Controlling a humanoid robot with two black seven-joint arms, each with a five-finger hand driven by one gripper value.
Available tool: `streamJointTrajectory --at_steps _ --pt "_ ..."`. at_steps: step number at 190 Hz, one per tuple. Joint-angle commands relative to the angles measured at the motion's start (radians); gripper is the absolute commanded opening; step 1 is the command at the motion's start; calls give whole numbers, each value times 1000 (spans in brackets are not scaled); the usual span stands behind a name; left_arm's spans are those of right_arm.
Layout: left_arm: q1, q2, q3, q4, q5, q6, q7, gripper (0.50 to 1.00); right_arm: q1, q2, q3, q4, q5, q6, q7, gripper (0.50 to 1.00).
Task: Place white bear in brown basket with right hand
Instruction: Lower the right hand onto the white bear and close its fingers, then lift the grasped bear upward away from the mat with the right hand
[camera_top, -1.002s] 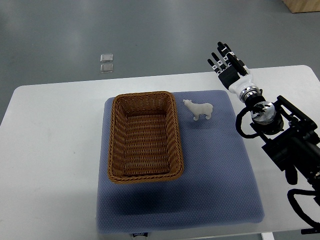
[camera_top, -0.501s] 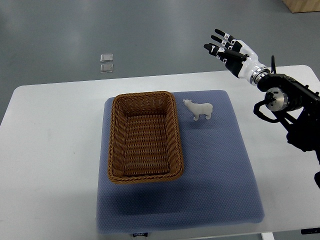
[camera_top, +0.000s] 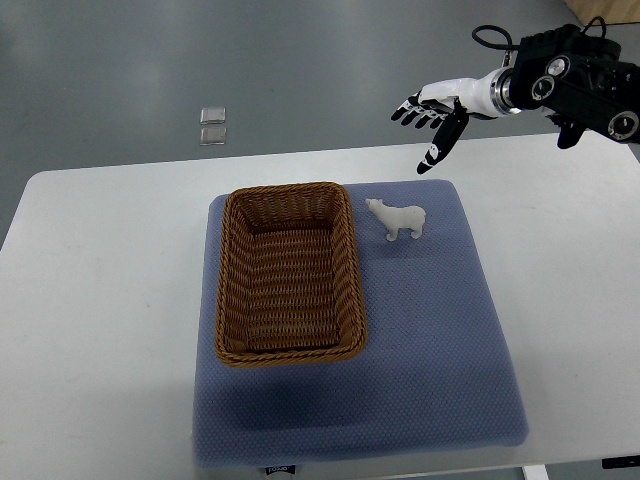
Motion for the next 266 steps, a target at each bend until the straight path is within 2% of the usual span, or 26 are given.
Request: streamJointTrajectory --at_steps 1,45,103,184,194,224,235,266 --pt "0 0 0 0 0 -1 0 1000 51 27 -67 14 1 13 -9 926" --pt "0 0 0 0 0 0 0 1000 -10 93 -66 14 4 -36 -9 924" --pt "-2 0 0 0 0 0 1 1000 -79 113 -67 12 4 -128 -7 919" --pt "-6 0 0 2 -2 0 1 1000 -171 157 -69 -12 -4 -196 -7 905" --pt "-5 0 0 2 -2 0 1 1000 -177 157 -69 -12 -7 -200 -7 893" --pt "-5 0 0 2 -2 0 1 1000 -197 157 -73 -16 -13 -223 -6 803" --pt "-5 0 0 3 -2 0 1 1000 -203 157 -75 -16 -15 -226 -6 795" --pt "-5 0 0 5 -2 0 1 1000 -216 157 -77 -16 -18 -228 -4 660"
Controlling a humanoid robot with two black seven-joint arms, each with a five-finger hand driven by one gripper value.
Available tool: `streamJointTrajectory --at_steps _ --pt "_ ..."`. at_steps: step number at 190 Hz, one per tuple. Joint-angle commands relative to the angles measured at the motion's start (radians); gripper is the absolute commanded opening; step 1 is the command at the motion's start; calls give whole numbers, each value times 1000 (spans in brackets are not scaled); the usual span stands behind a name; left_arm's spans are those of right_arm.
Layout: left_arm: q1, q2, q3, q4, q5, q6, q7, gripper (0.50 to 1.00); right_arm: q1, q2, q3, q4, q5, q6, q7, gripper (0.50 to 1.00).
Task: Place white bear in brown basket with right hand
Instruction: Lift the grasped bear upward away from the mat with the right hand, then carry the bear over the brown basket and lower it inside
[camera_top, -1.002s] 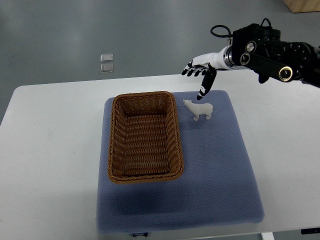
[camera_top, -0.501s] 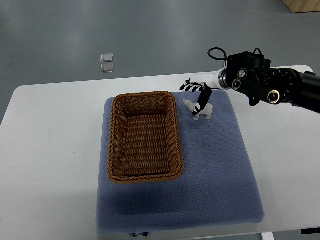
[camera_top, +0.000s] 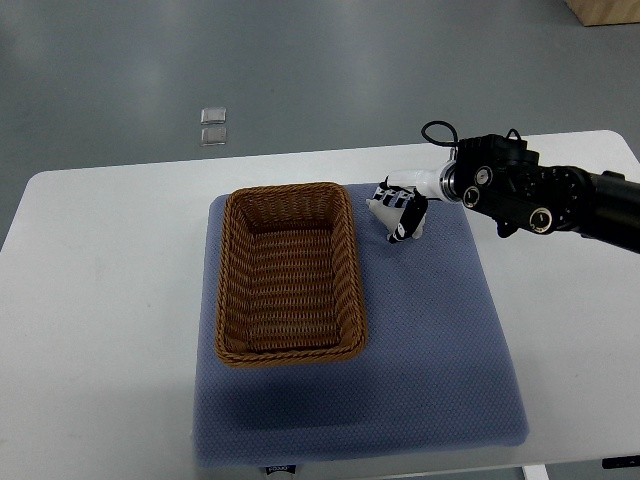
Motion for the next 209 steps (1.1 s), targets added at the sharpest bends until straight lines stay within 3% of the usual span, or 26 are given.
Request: streamJointTrajectory --at_steps 1,28,73,95,143,186,209 --pt "1 0 0 2 0 0 0 1000 -8 0 -2 0 -1 -1 1 648" --pt "1 0 0 3 0 0 0 1000 -7 -2 -5 -2 -3 -10 3 500" --pt "1 0 0 5 -1 0 0 1000 50 -15 -2 6 2 6 1 500" --pt "1 0 -1 5 0 0 0 1000 116 -54 3 20 5 51 1 500" --pt "-1 0 0 5 -1 0 0 1000 322 -152 0 187 32 98 -2 500" --pt "1 0 -1 5 -1 0 0 1000 411 -130 3 248 98 109 -1 500" --pt "1 0 0 6 -1 0 0 1000 412 -48 1 261 146 98 3 500"
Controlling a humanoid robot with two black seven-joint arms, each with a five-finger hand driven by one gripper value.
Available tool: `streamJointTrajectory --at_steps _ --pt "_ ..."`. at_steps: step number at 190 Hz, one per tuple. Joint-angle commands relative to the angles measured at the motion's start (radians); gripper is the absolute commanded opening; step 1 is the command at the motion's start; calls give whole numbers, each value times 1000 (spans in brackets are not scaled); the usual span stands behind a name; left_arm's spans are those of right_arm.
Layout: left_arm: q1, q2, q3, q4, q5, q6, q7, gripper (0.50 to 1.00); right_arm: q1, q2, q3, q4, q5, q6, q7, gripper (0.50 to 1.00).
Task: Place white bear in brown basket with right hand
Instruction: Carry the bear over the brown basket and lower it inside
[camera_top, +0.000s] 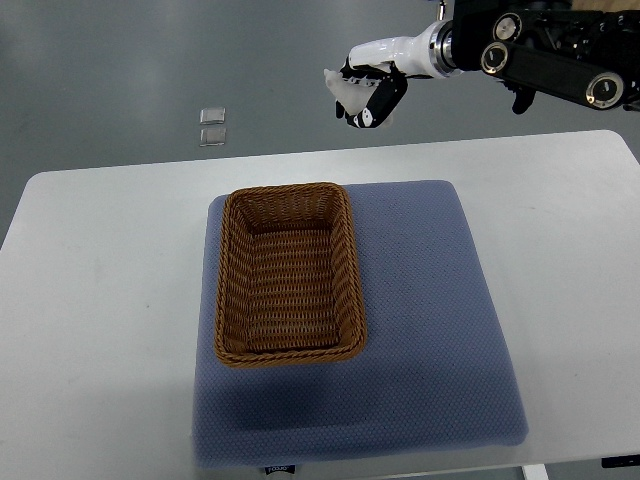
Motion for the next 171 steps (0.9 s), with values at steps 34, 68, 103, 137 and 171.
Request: streamJointTrajectory --at_steps 34,68,103,137,171 --pt "-1 0 1 1 0 0 0 1000 -18 216 -4 -1 40 -55 4 500" --pt "0 0 1 1 0 0 0 1000 -112 308 -6 -72 25 -69 4 500" --pt "-1 0 3 0 2 0 0 1000 -213 308 -15 -119 -3 -106 6 500" --pt "0 0 3 -4 2 0 0 1000 -271 308 -30 -145 -10 -124 9 500" --pt "-1 0 3 -7 2 0 0 1000 -310 308 -30 -159 -10 -143 9 500"
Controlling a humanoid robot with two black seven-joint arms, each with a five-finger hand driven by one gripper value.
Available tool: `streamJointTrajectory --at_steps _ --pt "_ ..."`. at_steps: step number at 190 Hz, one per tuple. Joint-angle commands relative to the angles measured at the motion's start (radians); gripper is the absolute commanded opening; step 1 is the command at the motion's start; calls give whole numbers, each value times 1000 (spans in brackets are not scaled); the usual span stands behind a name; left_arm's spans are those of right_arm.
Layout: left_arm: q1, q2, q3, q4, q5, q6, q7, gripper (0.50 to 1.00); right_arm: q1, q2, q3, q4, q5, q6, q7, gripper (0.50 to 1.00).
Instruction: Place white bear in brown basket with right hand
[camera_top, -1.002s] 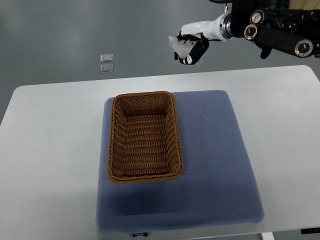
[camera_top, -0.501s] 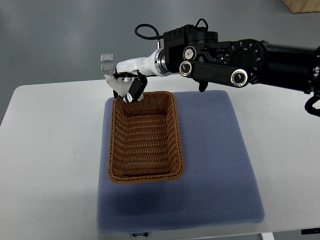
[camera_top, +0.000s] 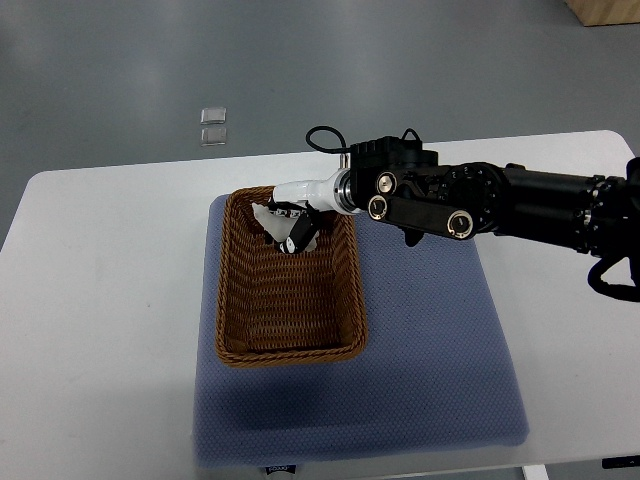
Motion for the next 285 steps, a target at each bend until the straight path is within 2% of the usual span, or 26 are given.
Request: streamJointTrajectory --at_steps 1,100,109,125,132,144,158,165,196,285 --pt "-1 0 0 -2 0 0 0 1000 -23 0 0 -16 -2 -18 0 500" --pt "-1 0 0 -2 0 0 0 1000 -97 0 3 -36 -2 -72 3 500" --pt "-2 0 0 -2 0 0 0 1000 -104 0 6 -36 -2 -72 3 562" --pt "-2 0 0 -2 0 0 0 1000 -106 0 6 -36 0 -72 3 617" --pt "-2 0 0 0 0 0 0 1000 -106 0 8 -36 0 -73 3 680" --pt "-2 0 0 1 0 0 0 1000 -104 0 9 -36 1 -72 3 746" --pt "-2 0 0 3 0 0 0 1000 -103 0 12 -36 1 -72 3 762" --pt "-2 0 0 4 0 0 0 1000 -101 0 14 -36 4 -72 3 789" --pt "-2 0 0 3 0 0 0 1000 -92 0 15 -34 12 -72 3 819" --pt "-2 0 0 6 0 0 0 1000 -46 0 49 -34 18 -55 2 829"
